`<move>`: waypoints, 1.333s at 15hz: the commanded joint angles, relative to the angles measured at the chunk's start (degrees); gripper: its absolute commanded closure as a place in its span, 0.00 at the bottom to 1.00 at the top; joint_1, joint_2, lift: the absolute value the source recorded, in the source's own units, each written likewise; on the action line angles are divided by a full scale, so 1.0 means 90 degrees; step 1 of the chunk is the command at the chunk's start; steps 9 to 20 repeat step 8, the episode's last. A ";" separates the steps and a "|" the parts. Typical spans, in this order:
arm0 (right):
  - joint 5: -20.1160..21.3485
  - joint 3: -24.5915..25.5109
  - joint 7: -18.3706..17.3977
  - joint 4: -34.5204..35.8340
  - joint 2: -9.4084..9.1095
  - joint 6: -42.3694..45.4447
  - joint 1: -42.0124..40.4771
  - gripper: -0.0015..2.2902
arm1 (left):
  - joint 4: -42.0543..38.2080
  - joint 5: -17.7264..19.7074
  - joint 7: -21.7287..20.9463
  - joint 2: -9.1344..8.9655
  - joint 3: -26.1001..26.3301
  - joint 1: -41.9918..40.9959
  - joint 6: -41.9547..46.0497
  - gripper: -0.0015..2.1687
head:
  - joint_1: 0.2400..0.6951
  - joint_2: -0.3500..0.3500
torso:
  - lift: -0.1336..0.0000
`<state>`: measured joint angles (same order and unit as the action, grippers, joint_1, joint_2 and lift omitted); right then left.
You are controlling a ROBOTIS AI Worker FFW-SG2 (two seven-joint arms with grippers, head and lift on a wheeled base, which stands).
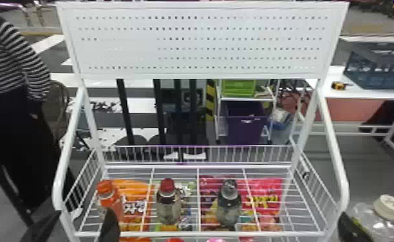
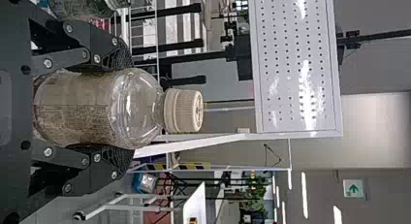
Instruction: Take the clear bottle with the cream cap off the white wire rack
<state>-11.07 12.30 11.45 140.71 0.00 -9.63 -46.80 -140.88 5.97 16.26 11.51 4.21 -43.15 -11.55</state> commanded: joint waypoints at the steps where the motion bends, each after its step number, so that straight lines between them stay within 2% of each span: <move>1: -0.0010 0.0000 0.0007 0.0000 -0.0006 0.0000 0.0005 0.43 | 0.0000 0.0000 0.0000 0.0000 0.0001 0.0000 -0.0021 0.06 | 0.57 0.50 | 1.00; 20: 0.0000 -0.0019 0.0017 0.0059 -0.0006 -0.0020 0.0015 0.43 | 0.0000 0.0000 0.0000 0.0000 0.0001 0.0019 -0.0021 0.06 | 0.57 0.50 | 1.00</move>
